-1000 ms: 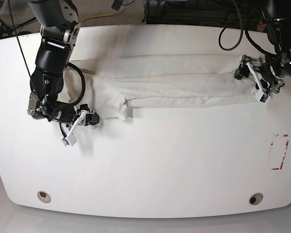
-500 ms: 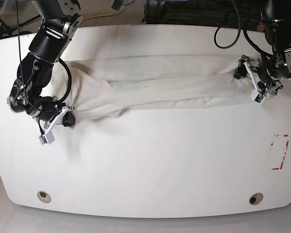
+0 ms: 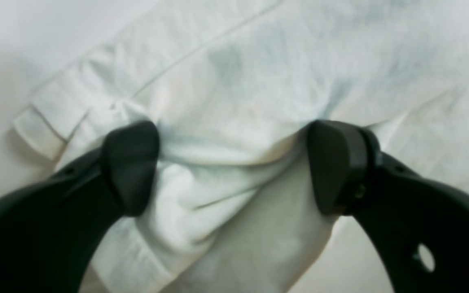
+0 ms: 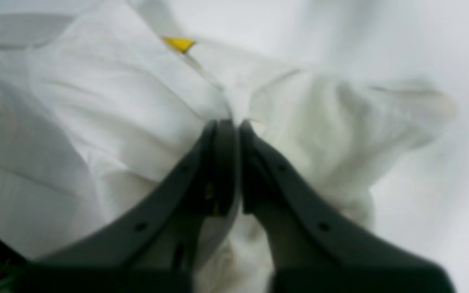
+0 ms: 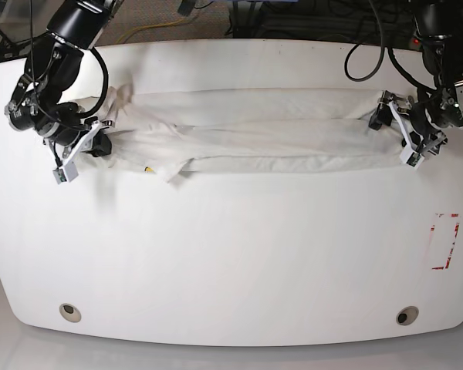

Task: Fold the T-shirt properly
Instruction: 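Lower the folded strip and adjust its ends with both grippers, then hold the strip end with the left gripper and regrasp the other end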

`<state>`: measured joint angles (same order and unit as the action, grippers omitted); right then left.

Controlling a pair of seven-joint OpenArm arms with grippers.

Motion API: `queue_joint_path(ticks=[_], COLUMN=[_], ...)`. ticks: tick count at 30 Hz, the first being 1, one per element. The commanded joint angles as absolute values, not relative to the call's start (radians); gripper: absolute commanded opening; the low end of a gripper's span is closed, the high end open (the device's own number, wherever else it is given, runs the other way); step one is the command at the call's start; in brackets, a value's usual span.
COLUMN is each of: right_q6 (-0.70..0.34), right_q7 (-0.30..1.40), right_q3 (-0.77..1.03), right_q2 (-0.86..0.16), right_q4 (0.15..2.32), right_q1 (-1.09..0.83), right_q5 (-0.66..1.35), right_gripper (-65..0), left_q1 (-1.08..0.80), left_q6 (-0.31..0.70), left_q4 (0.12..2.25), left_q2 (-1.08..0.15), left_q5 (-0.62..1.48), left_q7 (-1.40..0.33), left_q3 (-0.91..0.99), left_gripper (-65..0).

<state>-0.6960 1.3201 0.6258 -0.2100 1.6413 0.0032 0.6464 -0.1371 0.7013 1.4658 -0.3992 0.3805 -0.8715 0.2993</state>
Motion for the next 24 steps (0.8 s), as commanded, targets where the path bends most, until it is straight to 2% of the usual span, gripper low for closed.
queue_joint_path(ticks=[1,5,8,9,16,20,24], right_q6=[-0.698,-0.698,-0.698,-0.698,-0.698,-0.698,-0.698], right_q7=[1.244,1.164,1.147,1.152,1.191,1.193,1.194], right_q3=[0.656,0.68,0.73,0.739,0.748,0.746,0.733], right_q2=[-0.226,-0.251,-0.265,-0.265,-0.259,-0.223,-0.16], right_q4=[1.653,1.57,1.547,1.549,1.764,1.781,1.781], right_q1=[0.004,0.001,-0.005,-0.008,-0.137,-0.174,-0.177], right_q5=[0.63,0.561,0.564,0.578,0.868,1.026,0.975], right_gripper=[-51.4,-29.5,-17.9,-16.0,-17.4,-21.4,-26.2], left_q1=[-0.122,-0.117,-0.117,-0.116,-0.105,-0.105,-0.104], left_q6=[0.698,0.698,0.698,0.698,0.698,0.698,0.698], left_q4=[1.452,1.452,1.461,1.466,1.492,1.491,1.492], left_q2=[-0.412,-0.412,-0.412,-0.41,-0.404,-0.404,-0.404], left_q5=[0.357,0.358,0.364,0.364,0.364,0.364,0.364], left_q7=[-0.908,-0.908,-0.908,-0.908,-0.908,-0.908,-0.908], left_q3=[0.3,0.3,0.3,0.3,0.3,0.3,0.3], left_gripper=[-11.9,-11.9,-11.9,-11.9,-11.9,-11.9,-11.9])
